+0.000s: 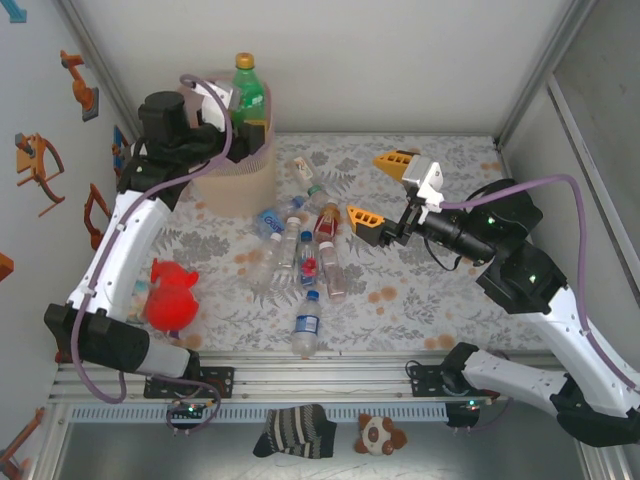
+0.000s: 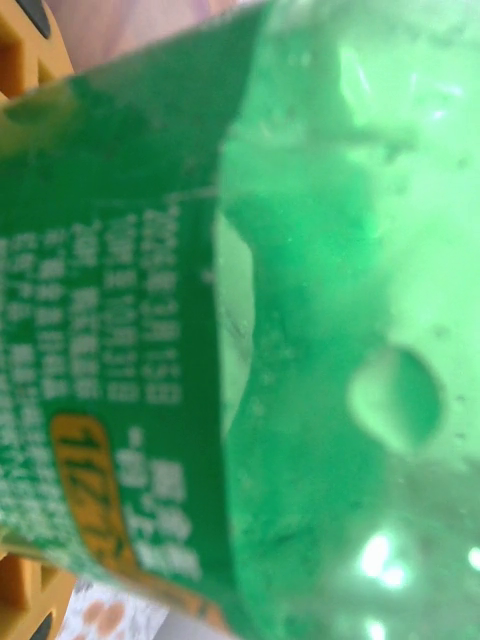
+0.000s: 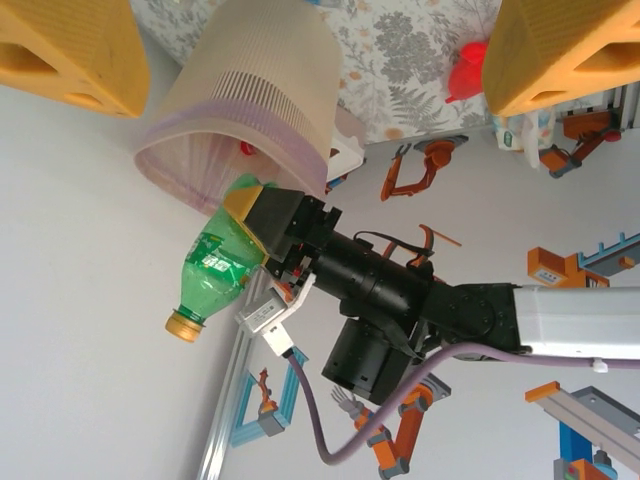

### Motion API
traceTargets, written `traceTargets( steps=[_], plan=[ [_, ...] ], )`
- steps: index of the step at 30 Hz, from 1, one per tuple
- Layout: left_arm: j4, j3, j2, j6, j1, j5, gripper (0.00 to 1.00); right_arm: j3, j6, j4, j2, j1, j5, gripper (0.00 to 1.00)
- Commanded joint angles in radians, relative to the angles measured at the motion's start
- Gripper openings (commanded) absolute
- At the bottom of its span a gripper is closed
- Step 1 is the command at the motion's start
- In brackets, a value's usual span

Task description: Put the plastic bottles in the bin

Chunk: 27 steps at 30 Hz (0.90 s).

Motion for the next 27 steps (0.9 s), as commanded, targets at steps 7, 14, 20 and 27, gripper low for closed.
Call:
traceTargets(
  steps=[7, 14, 20, 27],
  plan=[
    [-0.049, 0.07, 0.1, -0.089, 0.123, -0.089, 0.45, 0.007, 0.023, -0.005, -0.017, -0.001, 0.015, 0.85],
    [-0.202, 0.246, 0.256, -0.069, 0.185, -0.091, 0.45, -0.003, 0.038, -0.003, -0.037, -0.001, 0.022, 0.84],
    [-0.389, 0.401, 0.412, -0.039, 0.201, -0.078, 0.45, -0.006, 0.037, -0.006, -0.036, -0.001, 0.03, 0.84],
    [-0.488, 0.459, 0.512, -0.026, 0.201, -0.066, 0.47, -0.01, 0.032, -0.007, -0.032, -0.001, 0.035, 0.84]
  ],
)
